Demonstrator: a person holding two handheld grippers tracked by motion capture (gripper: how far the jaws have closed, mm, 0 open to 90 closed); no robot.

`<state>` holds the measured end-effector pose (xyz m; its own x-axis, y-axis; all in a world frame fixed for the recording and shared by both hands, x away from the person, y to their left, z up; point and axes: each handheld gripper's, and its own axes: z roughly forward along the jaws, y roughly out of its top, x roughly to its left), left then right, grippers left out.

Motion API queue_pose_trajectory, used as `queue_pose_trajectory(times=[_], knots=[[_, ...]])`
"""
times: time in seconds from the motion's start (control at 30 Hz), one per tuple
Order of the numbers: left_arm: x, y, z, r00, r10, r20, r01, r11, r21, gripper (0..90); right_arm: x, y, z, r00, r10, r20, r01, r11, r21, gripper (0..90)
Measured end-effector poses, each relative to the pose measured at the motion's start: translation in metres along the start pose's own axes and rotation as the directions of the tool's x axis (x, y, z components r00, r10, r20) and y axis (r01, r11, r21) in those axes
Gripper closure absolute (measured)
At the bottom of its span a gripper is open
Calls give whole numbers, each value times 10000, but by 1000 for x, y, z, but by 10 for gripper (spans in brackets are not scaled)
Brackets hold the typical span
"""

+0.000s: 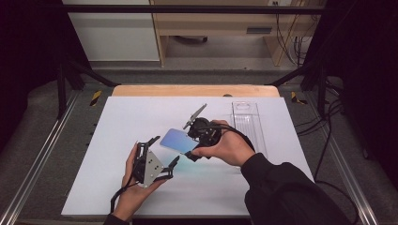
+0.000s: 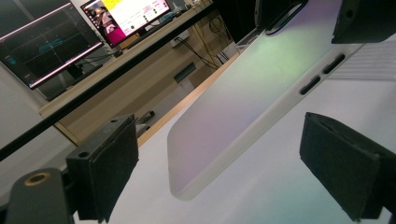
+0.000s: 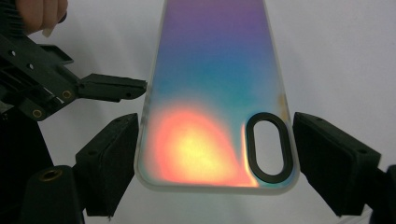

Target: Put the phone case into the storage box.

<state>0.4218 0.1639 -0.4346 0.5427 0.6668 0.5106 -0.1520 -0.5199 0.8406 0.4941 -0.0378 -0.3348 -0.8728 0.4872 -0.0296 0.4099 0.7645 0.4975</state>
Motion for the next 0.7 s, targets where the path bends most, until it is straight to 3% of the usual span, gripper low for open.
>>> queue_pose_trajectory(times=[0.27,0.7], knots=[[-4,-2,1,9990,439,59,-440,9990,2,183,3,3,4,9998,-90,-150,91,10000,14,178],[-6,-4,1,9921,1250,68,-1251,9920,157,406,8,6,9,9986,-184,-504,179,9998,-102,177]])
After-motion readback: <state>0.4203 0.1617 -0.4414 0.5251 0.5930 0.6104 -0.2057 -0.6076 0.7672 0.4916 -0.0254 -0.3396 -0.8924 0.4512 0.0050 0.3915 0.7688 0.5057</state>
